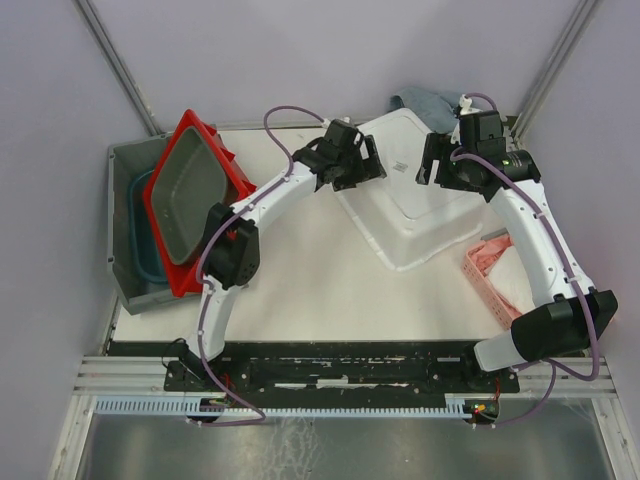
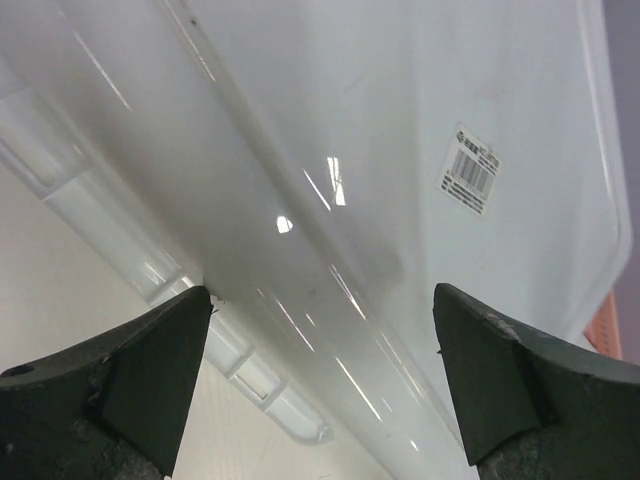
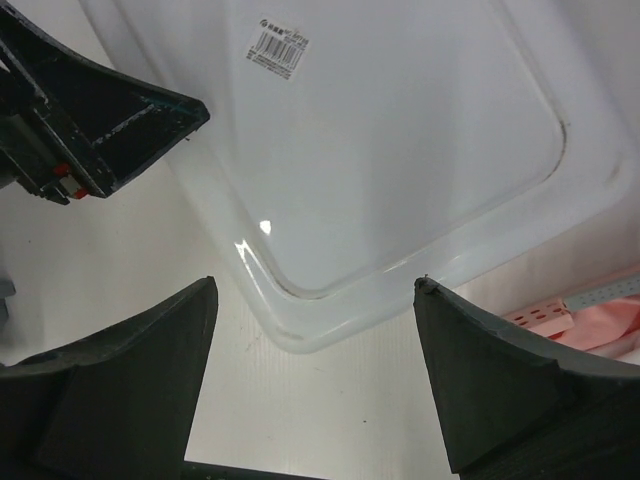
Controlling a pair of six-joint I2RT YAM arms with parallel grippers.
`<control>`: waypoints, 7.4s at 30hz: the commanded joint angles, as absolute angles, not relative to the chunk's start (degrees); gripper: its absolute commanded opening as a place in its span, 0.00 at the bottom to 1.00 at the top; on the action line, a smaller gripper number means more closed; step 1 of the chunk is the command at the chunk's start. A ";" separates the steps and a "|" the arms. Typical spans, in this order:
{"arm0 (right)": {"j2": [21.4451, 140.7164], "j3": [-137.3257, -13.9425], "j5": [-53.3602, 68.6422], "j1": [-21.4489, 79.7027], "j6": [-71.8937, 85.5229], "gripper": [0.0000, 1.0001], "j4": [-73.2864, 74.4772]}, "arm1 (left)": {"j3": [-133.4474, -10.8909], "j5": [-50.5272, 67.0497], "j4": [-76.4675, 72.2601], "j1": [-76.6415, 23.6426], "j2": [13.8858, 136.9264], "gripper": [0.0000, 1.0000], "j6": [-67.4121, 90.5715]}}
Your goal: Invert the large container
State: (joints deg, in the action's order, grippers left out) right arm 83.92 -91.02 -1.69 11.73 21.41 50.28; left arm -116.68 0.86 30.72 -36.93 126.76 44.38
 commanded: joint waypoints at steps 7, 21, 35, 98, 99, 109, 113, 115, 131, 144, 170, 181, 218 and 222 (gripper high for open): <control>81.92 -92.63 -1.34 11.51 22.80 0.88 50.11 | -122.94 24.33 15.83 -36.83 130.29 0.97 37.06; 83.74 -91.54 -0.75 15.10 20.67 0.74 43.66 | -128.77 13.69 32.81 -27.22 106.84 0.98 33.03; 118.06 -118.02 -4.41 33.18 25.48 0.37 35.62 | -122.40 -16.24 53.84 -23.20 87.14 1.00 27.16; 116.92 -116.86 -21.01 20.74 24.06 0.67 35.26 | -108.31 -24.79 56.10 -22.14 83.17 0.99 24.52; 115.52 -114.12 -19.52 21.74 22.61 0.68 32.75 | -108.25 -24.97 55.96 -22.10 83.02 0.99 24.57; 114.27 -106.42 -19.84 26.18 15.50 0.74 33.50 | -104.56 -27.03 55.57 -22.12 80.82 0.99 26.33; 115.68 -105.40 -25.53 24.32 12.54 0.78 35.30 | -105.18 -31.61 58.57 -21.99 80.70 0.99 27.19; 116.72 -105.72 -27.12 22.77 12.71 0.78 36.68 | -105.39 -32.57 60.22 -21.82 81.30 1.00 27.42; 110.68 -104.13 -17.23 20.93 17.93 0.78 36.79 | -103.77 -21.38 57.62 -19.60 84.93 0.63 30.50; 110.39 -104.06 -16.87 20.98 18.51 0.78 37.23 | -97.82 -8.79 52.03 -19.60 84.40 0.39 35.55; 104.73 -110.80 -14.34 20.95 18.81 0.79 38.99 | -117.68 -1.85 58.05 -25.05 84.98 0.03 15.57; 95.94 -111.87 -15.64 18.67 22.54 0.79 38.23 | -131.31 -3.53 56.64 -37.70 95.14 0.03 13.66; 76.92 -88.09 -18.01 15.05 22.51 0.81 43.64 | -125.26 -3.59 49.53 -43.88 103.73 0.87 18.00; 78.23 -88.41 -11.44 15.16 24.99 0.81 42.72 | -120.66 -3.39 48.99 -37.55 97.60 0.87 22.19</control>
